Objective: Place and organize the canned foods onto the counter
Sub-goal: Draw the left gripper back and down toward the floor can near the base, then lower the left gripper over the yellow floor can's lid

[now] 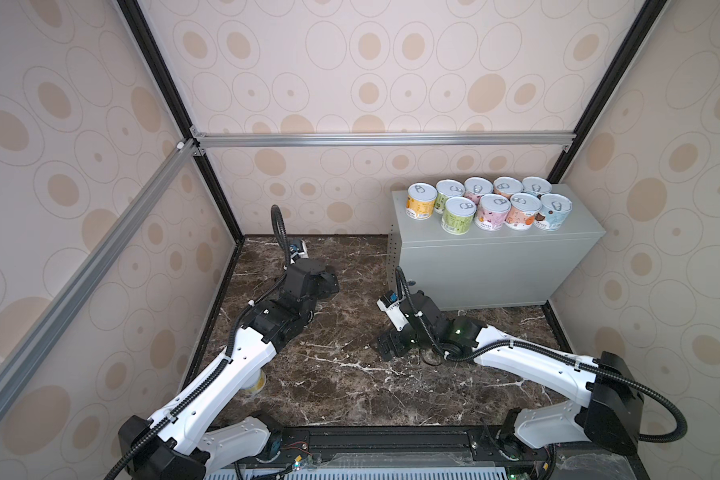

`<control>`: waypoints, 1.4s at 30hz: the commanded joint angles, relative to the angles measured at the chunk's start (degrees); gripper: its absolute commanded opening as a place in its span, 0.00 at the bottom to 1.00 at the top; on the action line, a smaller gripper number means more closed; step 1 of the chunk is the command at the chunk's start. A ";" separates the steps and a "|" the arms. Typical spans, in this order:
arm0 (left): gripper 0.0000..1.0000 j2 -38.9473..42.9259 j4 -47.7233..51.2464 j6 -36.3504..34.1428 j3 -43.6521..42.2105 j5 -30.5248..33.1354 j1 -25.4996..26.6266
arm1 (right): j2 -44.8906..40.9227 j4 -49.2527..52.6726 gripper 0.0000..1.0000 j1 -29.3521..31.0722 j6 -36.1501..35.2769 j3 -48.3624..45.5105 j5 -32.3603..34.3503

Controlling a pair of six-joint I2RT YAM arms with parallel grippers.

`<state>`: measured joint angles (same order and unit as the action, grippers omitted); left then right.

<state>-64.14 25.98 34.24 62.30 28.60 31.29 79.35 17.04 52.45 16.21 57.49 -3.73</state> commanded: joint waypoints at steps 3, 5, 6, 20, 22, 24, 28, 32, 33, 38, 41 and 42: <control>0.99 1.30 12.53 17.04 -2.78 8.96 -3.30 | 2.83 -1.38 0.99 0.27 0.26 2.12 -1.59; 0.99 1.06 16.32 21.67 -3.96 9.83 -4.94 | 3.51 -1.57 0.99 0.22 0.31 2.31 -1.88; 0.99 0.95 18.45 23.96 -4.56 10.09 -6.03 | 3.85 -1.73 0.99 0.23 0.36 2.40 -1.98; 0.99 5.84 28.85 41.95 -14.93 6.15 -17.41 | 6.69 -1.53 0.99 0.26 -0.38 3.85 -2.70; 0.99 6.25 28.85 42.67 -16.31 4.85 -18.95 | 6.73 -1.48 0.99 0.20 -0.36 3.85 -2.69; 0.99 6.56 30.22 44.69 -17.61 4.29 -20.60 | 6.94 -1.42 0.99 0.27 -0.36 3.86 -2.60; 0.99 6.24 29.90 44.52 -19.87 2.77 -23.20 | 7.31 -1.25 0.99 0.25 -0.34 3.81 -2.68; 0.99 5.99 29.12 44.34 -22.25 2.14 -25.34 | 8.27 -0.64 0.99 0.25 -0.32 4.64 -3.46; 0.99 6.28 28.58 43.98 -22.92 1.62 -25.92 | 8.49 -0.47 0.99 0.26 -0.30 4.76 -3.48; 0.99 6.61 26.95 42.50 -25.62 -0.26 -29.40 | 9.52 0.30 0.99 0.20 -0.65 5.85 -3.39; 0.99 6.47 26.20 41.52 -26.52 -0.67 -31.09 | 10.11 0.80 0.99 0.20 -0.70 6.46 -3.55; 0.99 6.46 25.50 40.87 -27.05 -1.10 -31.76 | 10.20 0.93 0.99 0.25 -0.74 6.64 -3.65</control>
<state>-58.15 52.21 76.31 36.07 27.53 1.04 88.66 16.34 52.45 16.12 62.54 -6.92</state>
